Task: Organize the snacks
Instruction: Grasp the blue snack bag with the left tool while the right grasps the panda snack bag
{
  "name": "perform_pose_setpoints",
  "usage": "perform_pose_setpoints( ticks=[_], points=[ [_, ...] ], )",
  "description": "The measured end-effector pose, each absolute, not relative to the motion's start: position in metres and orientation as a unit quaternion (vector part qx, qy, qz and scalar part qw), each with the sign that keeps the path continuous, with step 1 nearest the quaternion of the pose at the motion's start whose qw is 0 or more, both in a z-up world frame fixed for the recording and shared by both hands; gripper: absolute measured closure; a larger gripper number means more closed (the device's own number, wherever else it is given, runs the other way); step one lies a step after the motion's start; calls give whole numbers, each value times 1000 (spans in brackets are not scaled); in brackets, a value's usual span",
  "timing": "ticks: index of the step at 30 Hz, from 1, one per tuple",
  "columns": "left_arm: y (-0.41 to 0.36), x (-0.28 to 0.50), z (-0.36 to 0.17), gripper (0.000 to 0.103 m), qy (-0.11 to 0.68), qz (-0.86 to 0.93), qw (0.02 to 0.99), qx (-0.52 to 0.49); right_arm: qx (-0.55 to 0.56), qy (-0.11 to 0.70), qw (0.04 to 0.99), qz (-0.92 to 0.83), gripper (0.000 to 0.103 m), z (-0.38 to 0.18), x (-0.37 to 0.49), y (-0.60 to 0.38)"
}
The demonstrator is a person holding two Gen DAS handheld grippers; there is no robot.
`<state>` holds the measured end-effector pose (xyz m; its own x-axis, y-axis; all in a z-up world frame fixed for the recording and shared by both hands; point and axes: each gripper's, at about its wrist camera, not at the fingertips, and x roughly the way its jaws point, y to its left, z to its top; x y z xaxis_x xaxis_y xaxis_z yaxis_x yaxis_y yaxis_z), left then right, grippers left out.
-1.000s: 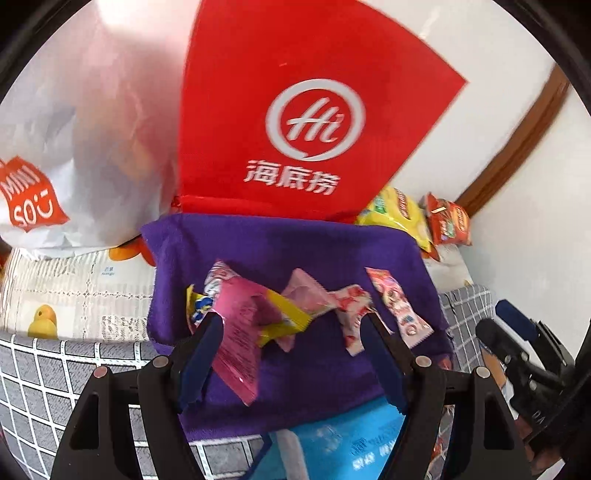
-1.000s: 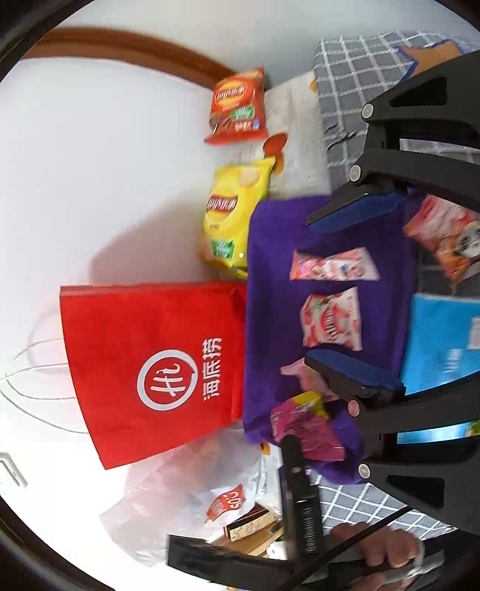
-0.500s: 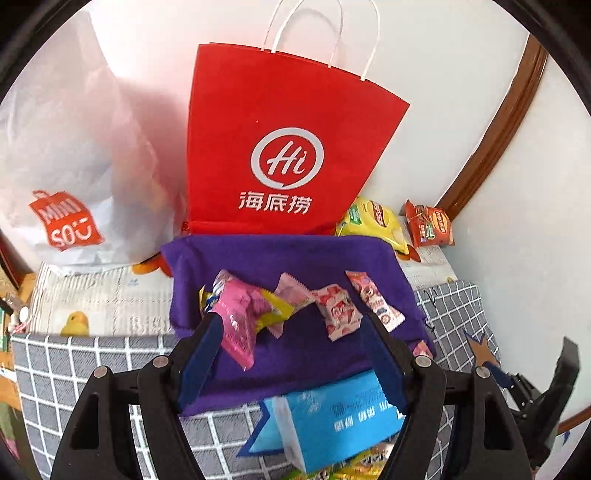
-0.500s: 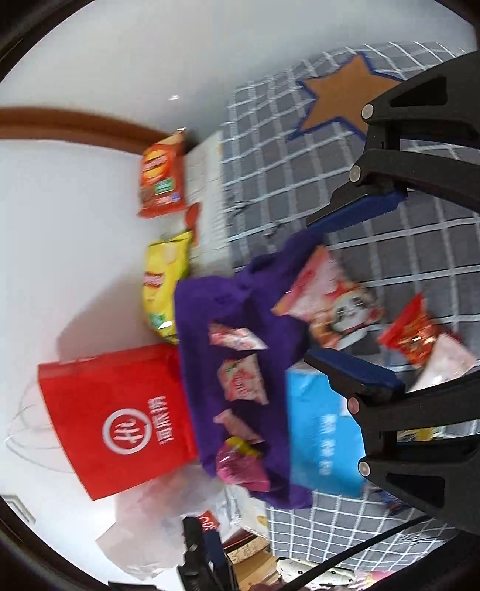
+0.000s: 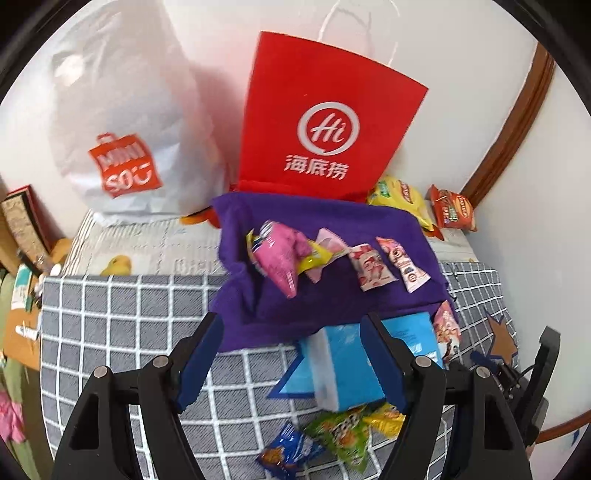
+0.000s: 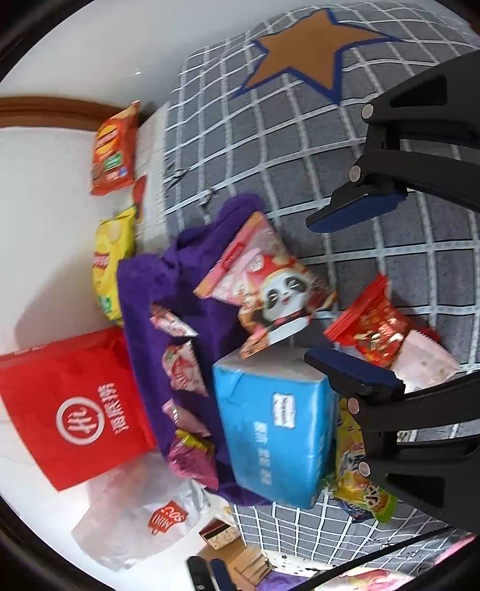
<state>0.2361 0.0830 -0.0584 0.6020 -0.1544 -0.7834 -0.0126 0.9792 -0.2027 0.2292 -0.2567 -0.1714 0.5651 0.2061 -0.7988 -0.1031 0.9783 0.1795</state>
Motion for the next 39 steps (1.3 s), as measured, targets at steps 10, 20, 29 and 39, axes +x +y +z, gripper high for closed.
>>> perform_pose_setpoints(
  ticks=[10,20,29,39],
  points=[
    [98,224,-70,28,463,-36,878,-116,-11,452,887,93,37,-185,251,-246],
    [92,216,-79,28,476,-47,871,-111,-16,459,880,120,28,-199,270,-241],
    [90,202,-89,28,484,-41,868,-105,15,450,883,132,48,-193,263,-255],
    [85,177,-127,28,513,-51,850,-103,48,432,894,109,49,-173,222,-273]
  ],
)
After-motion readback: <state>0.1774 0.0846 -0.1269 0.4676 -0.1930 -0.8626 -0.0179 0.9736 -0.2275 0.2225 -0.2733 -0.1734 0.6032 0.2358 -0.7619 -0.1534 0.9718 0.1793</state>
